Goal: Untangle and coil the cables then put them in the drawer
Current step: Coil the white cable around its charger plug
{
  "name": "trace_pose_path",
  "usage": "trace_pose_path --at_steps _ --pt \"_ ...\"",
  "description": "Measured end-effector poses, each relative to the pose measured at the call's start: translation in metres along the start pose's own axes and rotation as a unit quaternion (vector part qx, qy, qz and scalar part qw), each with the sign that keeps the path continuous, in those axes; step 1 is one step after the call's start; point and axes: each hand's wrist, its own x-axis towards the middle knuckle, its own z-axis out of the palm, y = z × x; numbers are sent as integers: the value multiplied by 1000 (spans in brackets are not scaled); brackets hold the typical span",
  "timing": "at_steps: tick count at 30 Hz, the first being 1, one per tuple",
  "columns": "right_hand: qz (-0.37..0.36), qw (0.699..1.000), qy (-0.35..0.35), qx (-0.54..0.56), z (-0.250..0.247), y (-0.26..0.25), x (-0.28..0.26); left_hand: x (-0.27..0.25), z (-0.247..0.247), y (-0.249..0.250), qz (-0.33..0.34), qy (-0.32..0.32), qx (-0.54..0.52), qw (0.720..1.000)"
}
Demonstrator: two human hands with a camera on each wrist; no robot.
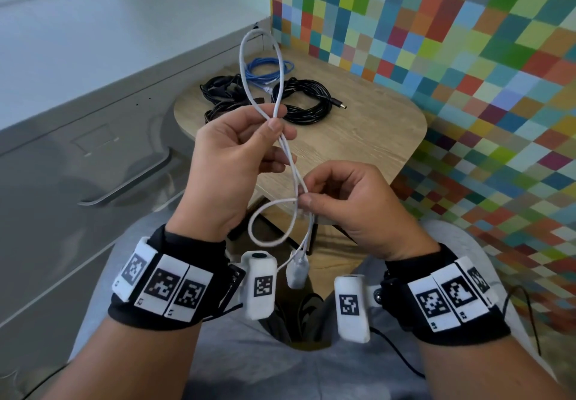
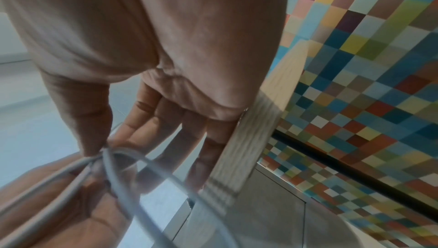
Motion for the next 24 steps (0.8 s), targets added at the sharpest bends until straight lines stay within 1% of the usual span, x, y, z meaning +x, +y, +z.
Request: trace_pose_path --at_steps 4,11,16,18,20,22,24 --pt "29 998 -5 54 -3 -5 -2 1 -2 0 0 10 14 1000" --pt "50 996 -19 67 3 -4 -1 0 2 -3 -23 -19 44 999" --pt "25 1000 -9 9 -1 1 1 -2 5 -5 -24 -28 50 998" --pt "5 1000 5 -24 -1 2 2 -2 6 -7 -27 -23 51 998" --pt "-10 999 6 -33 1 3 2 -1 6 -7 -31 -17 50 998" --pt "-15 999 15 -47 2 4 2 -1 5 -8 -34 -14 45 998" --pt "-12 996 22 -85 2 4 2 -1 5 -8 -37 -10 41 998"
